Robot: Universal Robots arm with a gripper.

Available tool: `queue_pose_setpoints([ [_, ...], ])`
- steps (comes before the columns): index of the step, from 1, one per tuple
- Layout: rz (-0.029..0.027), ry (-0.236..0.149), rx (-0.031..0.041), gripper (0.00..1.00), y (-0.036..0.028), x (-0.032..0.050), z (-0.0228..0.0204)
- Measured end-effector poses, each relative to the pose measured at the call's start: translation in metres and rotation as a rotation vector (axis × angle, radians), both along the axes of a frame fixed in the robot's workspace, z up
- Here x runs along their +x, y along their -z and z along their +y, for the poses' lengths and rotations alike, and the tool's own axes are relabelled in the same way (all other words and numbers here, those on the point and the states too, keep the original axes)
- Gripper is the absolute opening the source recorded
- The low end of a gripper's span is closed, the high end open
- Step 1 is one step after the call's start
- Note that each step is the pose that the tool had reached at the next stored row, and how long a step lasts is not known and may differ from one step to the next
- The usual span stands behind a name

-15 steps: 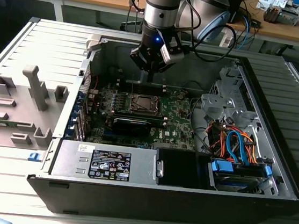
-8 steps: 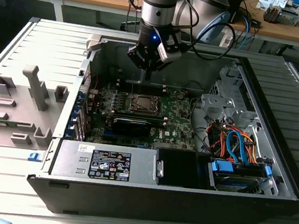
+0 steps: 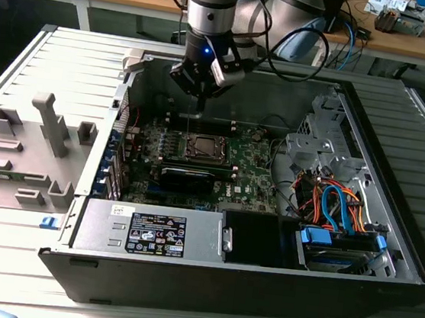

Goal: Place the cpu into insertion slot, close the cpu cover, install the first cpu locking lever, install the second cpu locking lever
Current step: 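Install the first cpu locking lever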

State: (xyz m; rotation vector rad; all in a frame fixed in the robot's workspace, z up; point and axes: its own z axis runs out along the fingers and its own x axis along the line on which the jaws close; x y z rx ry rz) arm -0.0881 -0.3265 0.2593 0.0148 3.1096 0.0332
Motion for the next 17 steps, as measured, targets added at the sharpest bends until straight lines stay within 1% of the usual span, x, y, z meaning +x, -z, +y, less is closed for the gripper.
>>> queue_pose_setpoints([
  [5,-0.004,0.0,0.0002,0.11,0.0,-0.0106,0.0],
  [11,-0.0058,0.0,0.0002,0.11,0.0,-0.0185,0.0],
  [17,-0.0083,0.0,0.0002,0.11,0.0,-0.0284,0.0],
])
